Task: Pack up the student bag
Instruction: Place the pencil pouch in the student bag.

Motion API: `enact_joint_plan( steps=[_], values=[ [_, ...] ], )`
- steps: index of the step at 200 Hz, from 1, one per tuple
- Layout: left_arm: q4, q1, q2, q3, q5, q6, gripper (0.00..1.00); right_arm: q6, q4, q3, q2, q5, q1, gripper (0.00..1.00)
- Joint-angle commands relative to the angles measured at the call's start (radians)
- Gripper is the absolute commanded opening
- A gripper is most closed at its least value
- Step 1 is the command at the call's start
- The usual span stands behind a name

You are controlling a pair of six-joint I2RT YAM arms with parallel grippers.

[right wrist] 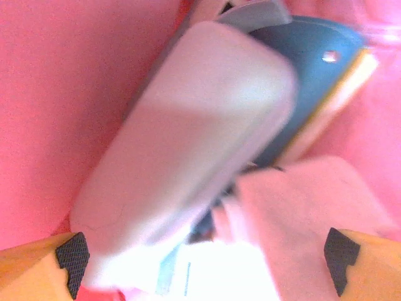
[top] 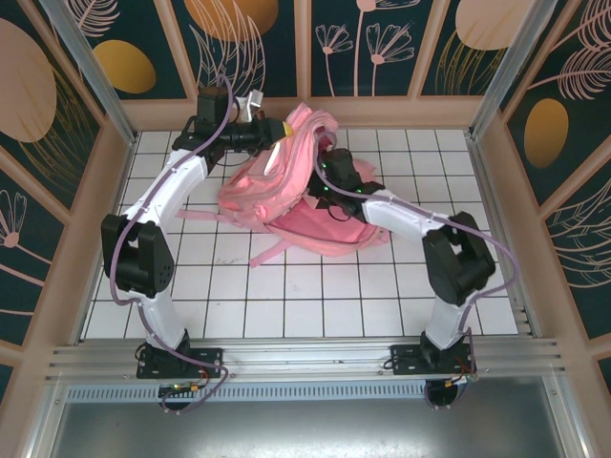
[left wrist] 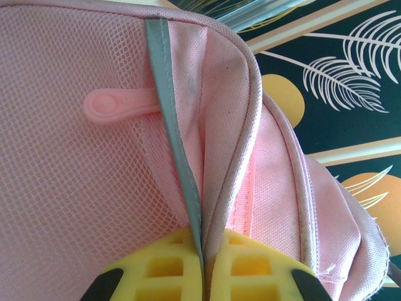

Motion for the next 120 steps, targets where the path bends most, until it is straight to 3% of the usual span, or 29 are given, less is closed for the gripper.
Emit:
enact_joint_plan(
  steps=[1, 37, 69, 110, 120],
  values=[
    [0.171, 0.001, -0.082, 0.018, 0.060, -0.011, 0.00, -0.011, 0.061, -0.084, -0.167, 0.057, -0.012, 0.98],
    [0.155, -0.037, -0.083, -0.062, 0.033, 0.034, 0.00, -0.063, 0.019, -0.241, -0.393, 0.296, -0.021, 0.96],
    [0.014, -0.119, -0.064, -0.101, -0.036, 0.176, 0.00, -0.082, -0.005, -0.355, -0.562, 0.396, -0.067, 0.96],
    [-0.121, -0.203, -0.033, -0.189, -0.149, 0.327, 0.00, -0.085, -0.095, -0.379, -0.637, 0.545, -0.158, 0.92],
    [-0.139, -0.220, -0.025, -0.218, -0.180, 0.351, 0.01, -0.081, -0.081, -0.395, -0.641, 0.531, -0.186, 0.91]
  ],
)
